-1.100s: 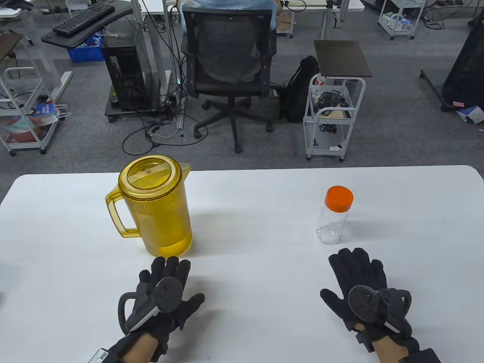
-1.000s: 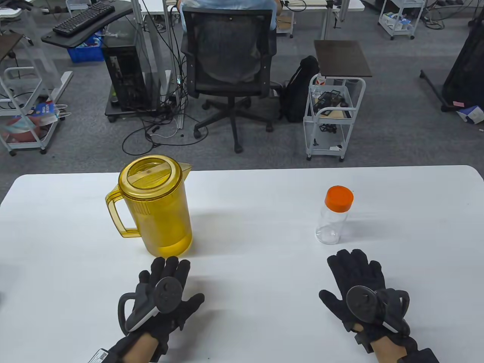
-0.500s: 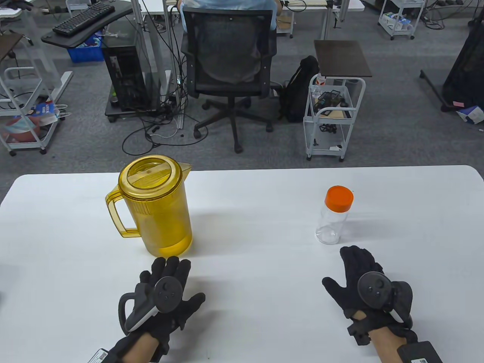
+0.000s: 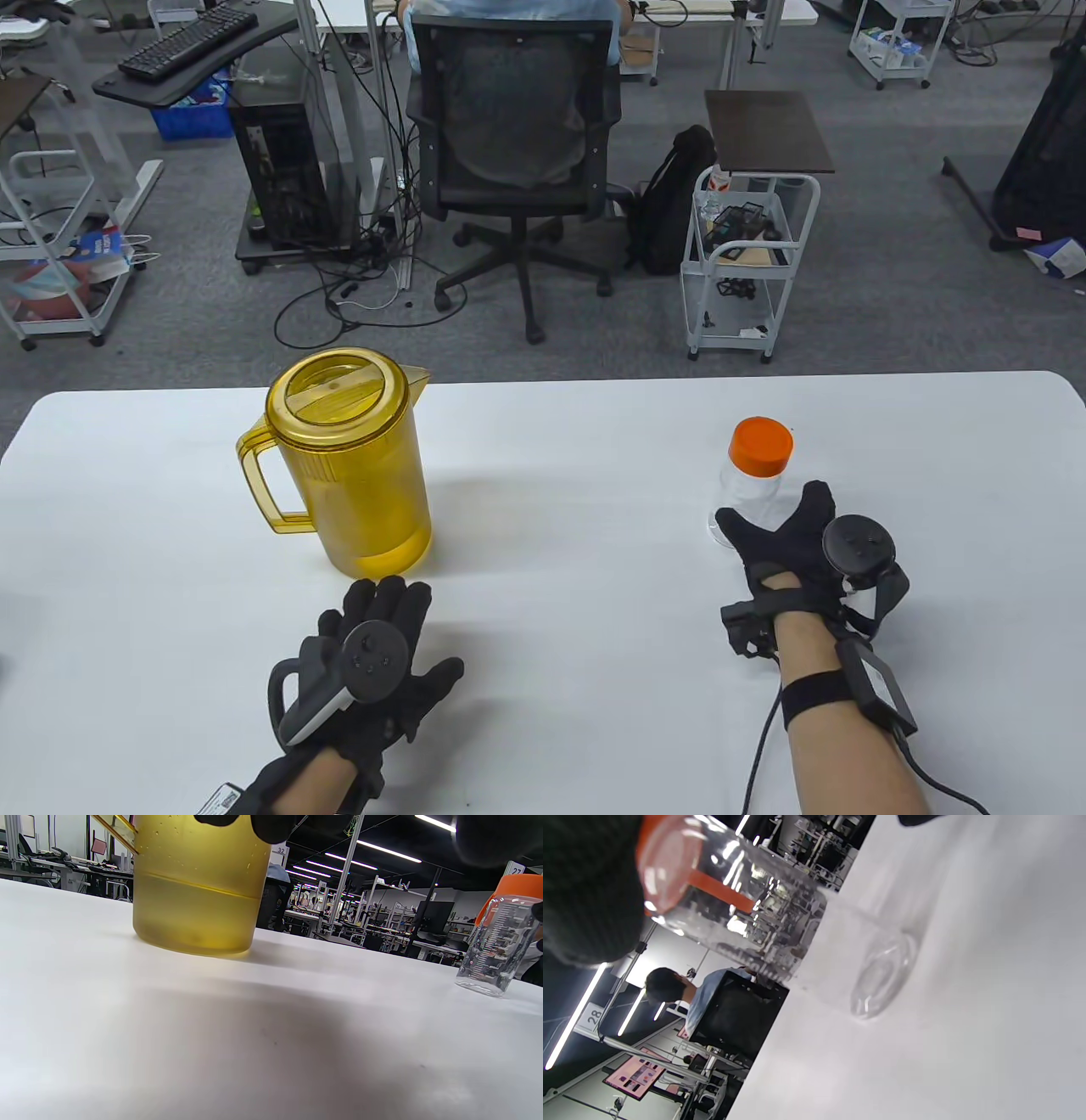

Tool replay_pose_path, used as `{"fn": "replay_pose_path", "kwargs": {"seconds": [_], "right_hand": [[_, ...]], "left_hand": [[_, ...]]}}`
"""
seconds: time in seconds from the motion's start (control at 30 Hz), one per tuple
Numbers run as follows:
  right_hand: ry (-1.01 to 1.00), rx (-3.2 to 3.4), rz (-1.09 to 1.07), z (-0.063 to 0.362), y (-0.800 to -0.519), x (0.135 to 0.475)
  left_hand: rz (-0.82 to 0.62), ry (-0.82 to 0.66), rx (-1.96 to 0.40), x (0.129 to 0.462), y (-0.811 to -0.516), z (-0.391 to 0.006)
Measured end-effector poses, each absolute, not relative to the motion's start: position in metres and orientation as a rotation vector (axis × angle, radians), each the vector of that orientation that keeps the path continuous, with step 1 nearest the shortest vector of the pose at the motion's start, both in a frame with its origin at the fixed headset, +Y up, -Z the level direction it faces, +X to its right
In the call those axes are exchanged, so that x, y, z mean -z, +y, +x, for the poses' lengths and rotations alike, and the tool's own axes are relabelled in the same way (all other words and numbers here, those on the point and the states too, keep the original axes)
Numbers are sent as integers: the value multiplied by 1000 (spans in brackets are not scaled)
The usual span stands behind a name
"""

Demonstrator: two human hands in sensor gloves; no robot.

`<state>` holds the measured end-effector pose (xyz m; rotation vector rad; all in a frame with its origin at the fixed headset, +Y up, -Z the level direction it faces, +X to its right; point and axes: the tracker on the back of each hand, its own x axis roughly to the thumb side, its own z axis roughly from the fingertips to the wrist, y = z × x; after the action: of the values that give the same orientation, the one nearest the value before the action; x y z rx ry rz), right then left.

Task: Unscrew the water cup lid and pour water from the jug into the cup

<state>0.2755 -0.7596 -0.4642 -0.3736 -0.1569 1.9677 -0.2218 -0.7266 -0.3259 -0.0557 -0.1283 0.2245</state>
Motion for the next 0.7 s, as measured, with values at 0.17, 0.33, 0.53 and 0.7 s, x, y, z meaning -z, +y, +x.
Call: {"fn": "replay_pose_path", "kwargs": {"seconds": [0.17,0.33,0.53,0.7], "right_hand": [[-146,-1908,-287,276,-765,488],[-173,-1880,-284,271,-769,497],[-261,-1858,-273,270,-775,505],[-331,-1840,-243,270,-779,510]], "left_hand": [[-52,-132,-215,326,-726,-222],[-54,-136,-214,326,-726,-222],[-52,-146,-216,324,-726,-219],[-48,-155,-208,323,-726,-217]]}}
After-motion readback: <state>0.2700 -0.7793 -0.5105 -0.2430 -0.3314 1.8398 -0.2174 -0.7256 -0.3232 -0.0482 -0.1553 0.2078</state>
